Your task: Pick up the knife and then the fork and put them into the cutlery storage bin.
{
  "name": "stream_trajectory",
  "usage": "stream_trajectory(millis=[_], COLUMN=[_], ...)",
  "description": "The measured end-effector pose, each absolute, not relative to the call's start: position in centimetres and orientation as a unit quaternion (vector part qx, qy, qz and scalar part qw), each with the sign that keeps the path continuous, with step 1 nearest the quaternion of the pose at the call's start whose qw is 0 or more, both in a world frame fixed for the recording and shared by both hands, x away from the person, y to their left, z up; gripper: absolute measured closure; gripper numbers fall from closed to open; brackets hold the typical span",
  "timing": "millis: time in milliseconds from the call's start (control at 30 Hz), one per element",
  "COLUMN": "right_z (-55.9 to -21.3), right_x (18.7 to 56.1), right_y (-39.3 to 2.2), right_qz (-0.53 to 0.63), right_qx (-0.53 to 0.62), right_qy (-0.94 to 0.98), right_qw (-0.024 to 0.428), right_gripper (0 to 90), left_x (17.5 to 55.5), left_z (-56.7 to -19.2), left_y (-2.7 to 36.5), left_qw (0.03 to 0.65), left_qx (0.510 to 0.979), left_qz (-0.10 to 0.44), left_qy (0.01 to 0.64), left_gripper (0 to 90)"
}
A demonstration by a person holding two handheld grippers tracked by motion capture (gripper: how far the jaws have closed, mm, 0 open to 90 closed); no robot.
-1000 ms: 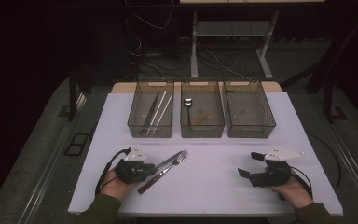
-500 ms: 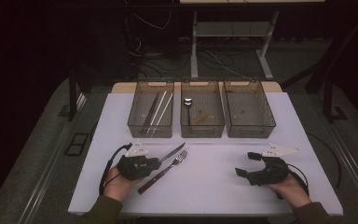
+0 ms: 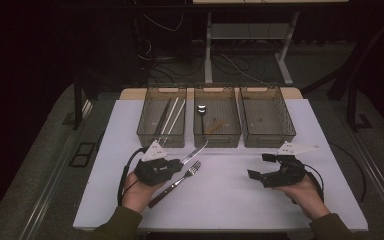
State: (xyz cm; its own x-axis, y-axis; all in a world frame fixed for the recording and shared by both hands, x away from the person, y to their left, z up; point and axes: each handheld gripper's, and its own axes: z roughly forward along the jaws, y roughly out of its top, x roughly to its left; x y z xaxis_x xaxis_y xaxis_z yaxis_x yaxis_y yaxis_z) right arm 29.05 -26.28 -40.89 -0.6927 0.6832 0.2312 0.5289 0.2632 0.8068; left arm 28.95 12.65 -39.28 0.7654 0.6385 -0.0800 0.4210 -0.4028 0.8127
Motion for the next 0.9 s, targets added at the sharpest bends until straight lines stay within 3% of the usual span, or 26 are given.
stream_trajectory(millis=[233, 300, 500, 900], right_z=[-40.7, -40.6, -40.5, -41.1], right_x=[30.7, 31.1, 32.0, 32.4], right_y=[-25.0, -24.5, -23.0, -21.2], right_qz=[0.486, 0.490, 0.506, 0.539], right_qx=[0.387, 0.383, 0.380, 0.382], right_qy=[0.782, 0.782, 0.774, 0.749], right_qw=[0.061, 0.046, 0.018, -0.044], right_gripper=[19.5, 25.7, 27.0, 39.8], left_x=[29.6, 29.7, 29.9, 28.7], left_z=[-38.7, -38.6, -38.5, -39.1], left_y=[9.9, 9.1, 7.1, 5.7], left_qw=[0.456, 0.457, 0.463, 0.474], left_qx=[0.826, 0.827, 0.826, 0.826], left_qz=[0.122, 0.126, 0.126, 0.126], left_qy=[0.308, 0.302, 0.295, 0.278], left_gripper=[76.6, 76.6, 76.6, 76.6])
